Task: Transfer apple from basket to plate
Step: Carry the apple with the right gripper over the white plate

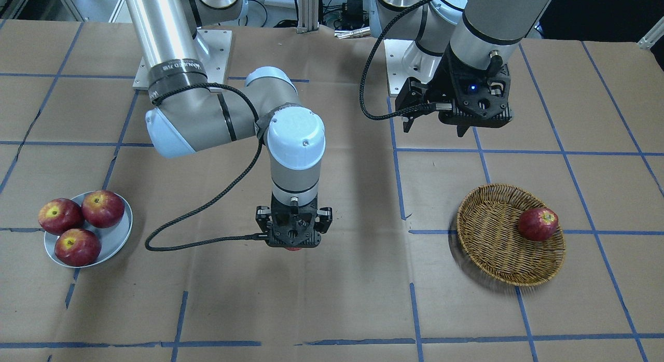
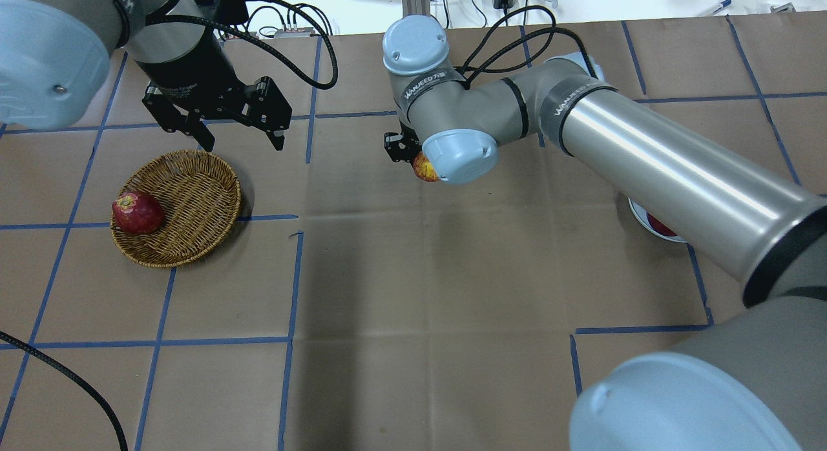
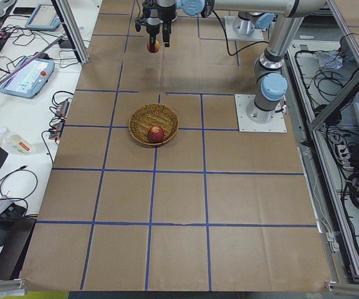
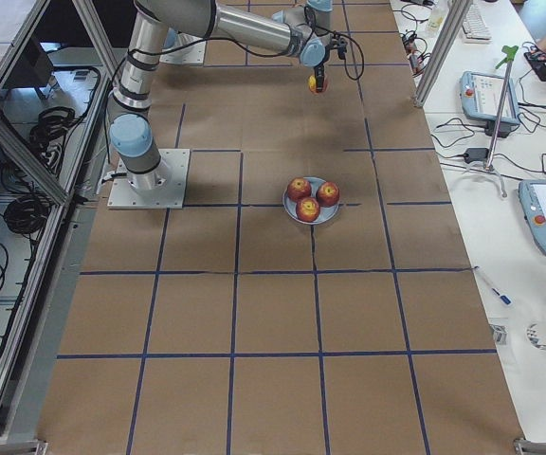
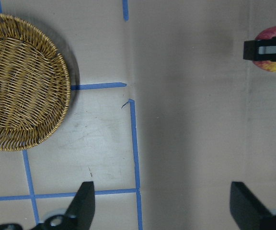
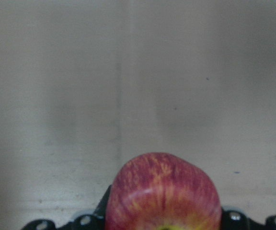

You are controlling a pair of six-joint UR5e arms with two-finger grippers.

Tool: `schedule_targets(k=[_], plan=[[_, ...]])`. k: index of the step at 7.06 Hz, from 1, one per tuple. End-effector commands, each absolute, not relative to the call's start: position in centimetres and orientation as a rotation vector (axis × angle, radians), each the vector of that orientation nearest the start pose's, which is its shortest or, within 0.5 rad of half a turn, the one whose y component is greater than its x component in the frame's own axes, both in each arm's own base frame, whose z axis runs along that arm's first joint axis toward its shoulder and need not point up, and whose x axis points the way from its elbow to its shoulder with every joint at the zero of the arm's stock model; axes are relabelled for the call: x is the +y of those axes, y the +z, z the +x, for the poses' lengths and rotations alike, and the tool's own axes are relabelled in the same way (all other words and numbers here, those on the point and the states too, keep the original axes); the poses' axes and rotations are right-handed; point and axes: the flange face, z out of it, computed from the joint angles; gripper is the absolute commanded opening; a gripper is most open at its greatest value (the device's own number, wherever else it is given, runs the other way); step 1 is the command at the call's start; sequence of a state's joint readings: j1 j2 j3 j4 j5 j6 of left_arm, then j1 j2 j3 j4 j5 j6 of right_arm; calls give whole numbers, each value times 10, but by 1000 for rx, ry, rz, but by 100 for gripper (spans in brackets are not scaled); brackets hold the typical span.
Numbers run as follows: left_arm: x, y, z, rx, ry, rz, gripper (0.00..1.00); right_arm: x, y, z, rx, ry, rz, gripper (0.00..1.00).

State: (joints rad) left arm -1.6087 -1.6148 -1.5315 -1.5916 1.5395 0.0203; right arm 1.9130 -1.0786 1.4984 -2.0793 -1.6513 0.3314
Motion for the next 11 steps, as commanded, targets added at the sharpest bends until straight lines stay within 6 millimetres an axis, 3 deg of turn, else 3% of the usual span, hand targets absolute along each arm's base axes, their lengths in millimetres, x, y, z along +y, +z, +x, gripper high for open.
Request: schedule_targets(k=[1, 3, 5, 6, 7, 8, 11], plan=[[-501, 486, -158, 3170, 32, 104, 99, -603, 348, 225, 3217, -140, -73, 54], [-501, 498, -161, 3180, -6, 112, 99, -599, 369, 100, 3226, -132, -137, 54], [-488, 505, -160, 3175, -24, 112, 99, -586, 346, -32, 3167, -46, -155, 53], [-486, 504, -160, 3175, -9, 115, 99, -576, 335, -80, 3141, -22, -157, 53], [-485, 501, -160, 3175, 1, 114, 99, -568, 319, -103, 3094, -3, -151, 53], [-487, 498, -160, 3175, 13, 117, 99, -559, 303, -104, 3085, 19, -148, 53], [-483, 490, -159, 3167, 25, 116, 99, -561, 289, -118, 3098, -20, -142, 53]])
